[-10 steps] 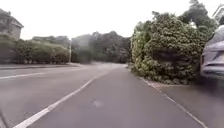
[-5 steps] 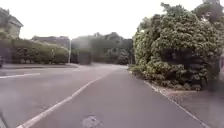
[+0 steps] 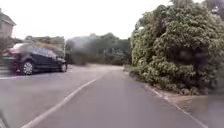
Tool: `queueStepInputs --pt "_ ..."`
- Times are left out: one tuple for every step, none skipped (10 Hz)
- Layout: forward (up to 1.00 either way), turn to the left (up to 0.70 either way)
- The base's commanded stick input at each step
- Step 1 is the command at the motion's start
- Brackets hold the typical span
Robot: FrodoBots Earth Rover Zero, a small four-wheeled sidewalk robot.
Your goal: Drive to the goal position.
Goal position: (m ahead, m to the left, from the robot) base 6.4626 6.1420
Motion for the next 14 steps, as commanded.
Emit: queueStepInputs --pt "1.0 -0.21" --pt "1.0 -0.4" --pt "1.0 -0.22" --pt "1.0 0.0" --pt "1.0 0.0" --pt "1.0 0.0" --pt "1.0 0.0" --pt "1.0 0.0" --pt "1.0 0.0" --pt "1.0 0.0" --pt "1.0 0.0" --pt "1.0 0.0" --pt "1.0 0.0" --pt "1.0 0.0"
